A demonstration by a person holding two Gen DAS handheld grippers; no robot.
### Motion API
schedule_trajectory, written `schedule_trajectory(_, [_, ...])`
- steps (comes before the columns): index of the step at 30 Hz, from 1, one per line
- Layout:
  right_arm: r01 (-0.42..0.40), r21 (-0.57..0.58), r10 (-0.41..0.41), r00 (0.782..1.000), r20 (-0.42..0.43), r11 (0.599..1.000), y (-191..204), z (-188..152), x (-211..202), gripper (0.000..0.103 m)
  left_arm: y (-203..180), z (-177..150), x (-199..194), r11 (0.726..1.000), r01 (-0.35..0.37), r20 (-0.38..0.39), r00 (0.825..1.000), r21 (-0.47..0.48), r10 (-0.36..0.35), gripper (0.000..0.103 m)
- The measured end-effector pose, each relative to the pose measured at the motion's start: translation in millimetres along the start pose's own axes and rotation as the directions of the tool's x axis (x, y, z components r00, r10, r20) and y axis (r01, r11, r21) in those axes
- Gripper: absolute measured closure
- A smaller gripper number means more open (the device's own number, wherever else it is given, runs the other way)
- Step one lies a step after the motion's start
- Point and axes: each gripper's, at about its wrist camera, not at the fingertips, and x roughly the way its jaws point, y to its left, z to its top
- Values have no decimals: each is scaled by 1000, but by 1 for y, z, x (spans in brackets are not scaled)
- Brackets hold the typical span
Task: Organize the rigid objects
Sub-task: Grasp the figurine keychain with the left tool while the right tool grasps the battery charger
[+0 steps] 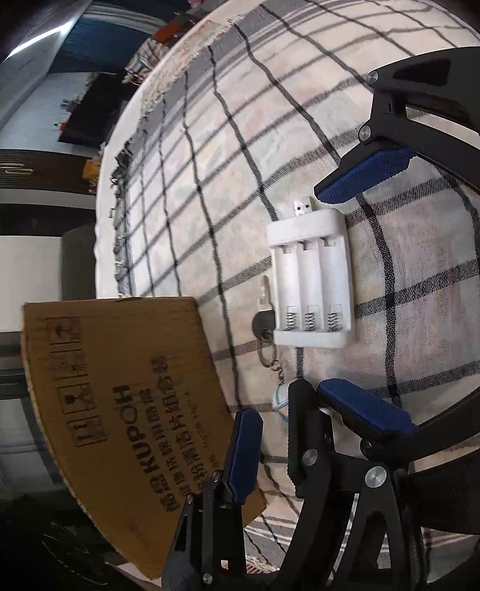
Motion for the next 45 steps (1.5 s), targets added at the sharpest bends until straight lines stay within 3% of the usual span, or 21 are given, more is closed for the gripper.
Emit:
schedule_trajectory(11, [-2, -13, 2, 1000, -22, 1000, -4, 3, 12, 8, 5, 10, 23, 997, 11, -61, 998, -77, -15, 71])
schedule_trajectory(13, [-1, -21, 0, 1000, -15, 1000, -4, 2, 13, 13, 4, 11, 25, 996, 23, -65, 997, -87, -29, 76])
schedule_trajectory(19, [-22, -36, 22, 1000, 0, 999, 0, 0, 8, 26, 1, 8, 23, 991, 27, -61, 998, -131, -35, 76])
schedule_trajectory(24, [-55, -26, 55, 998, -11, 998, -8, -2, 4, 26, -1, 1, 20, 979, 54, -32, 998, -198, -61, 76])
schedule_trajectory(36, [-50, -66, 50, 999, -4, 997, -23, -12, -4, 26, -13, -8, 13, 978, -20, -22, 1000, -208, 16, 76])
schedule_trajectory(42, [-17, -51, 19, 999, 37, 999, -29, -10, -7, 26, -11, -14, 12, 975, -39, -37, 999, -221, 32, 76])
schedule_trajectory(45, [-8, -10, 9, 996, 90, 1000, -40, -4, -13, 26, -9, -25, 14, 961, -21, -25, 1000, -276, 15, 76])
